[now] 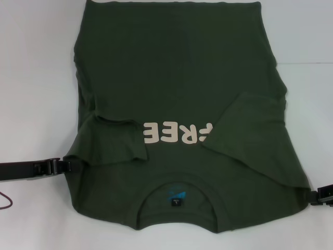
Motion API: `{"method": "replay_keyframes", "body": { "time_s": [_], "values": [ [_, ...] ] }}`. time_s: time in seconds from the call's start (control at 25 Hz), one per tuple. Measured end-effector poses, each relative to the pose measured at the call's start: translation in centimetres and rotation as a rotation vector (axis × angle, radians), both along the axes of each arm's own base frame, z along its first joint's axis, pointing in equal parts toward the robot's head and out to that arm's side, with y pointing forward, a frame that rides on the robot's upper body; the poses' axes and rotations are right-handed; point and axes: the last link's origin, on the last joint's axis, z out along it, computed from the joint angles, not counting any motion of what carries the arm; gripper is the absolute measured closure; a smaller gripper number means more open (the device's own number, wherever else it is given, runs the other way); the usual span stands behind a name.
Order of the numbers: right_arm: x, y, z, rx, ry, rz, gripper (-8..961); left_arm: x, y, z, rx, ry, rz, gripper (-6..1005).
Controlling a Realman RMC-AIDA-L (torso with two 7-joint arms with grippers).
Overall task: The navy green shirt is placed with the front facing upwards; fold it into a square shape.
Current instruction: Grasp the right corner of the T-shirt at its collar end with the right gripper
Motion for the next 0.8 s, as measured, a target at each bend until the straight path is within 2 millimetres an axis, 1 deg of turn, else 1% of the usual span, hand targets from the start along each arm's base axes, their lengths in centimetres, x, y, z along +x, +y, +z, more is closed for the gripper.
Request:
{"method": "replay_keyframes", "body": {
  "time_s": [0.2,0.32,0.64,0.76,0.8],
  "values": [
    [0.0,0.1,0.0,0.0,-0.003,-0.002,828,0.0,0.0,0.0,0.0,0.0,0.001,971],
    [-0.1,0.2,0.1,0.005,-0.005,0.003,857,-0.1,-0.1,0.0,0.001,0.001,0.001,971],
    [0.0,0.1,1.5,0.033,-0.026,0.021,934,-0.1,-0.1,0.0,0.003,0.0,0.001,970],
    [0.1,0.1,1.9,0.036,-0.027,0.018,923,-0.1,-0.1,0.1,0.007,-0.005,0.0,970],
    [0.1,0.1,1.9,0.036,-0.027,0.017,896,-0.1,-0.1,0.1,0.008,-0.006,0.0,970]
  ]
}}
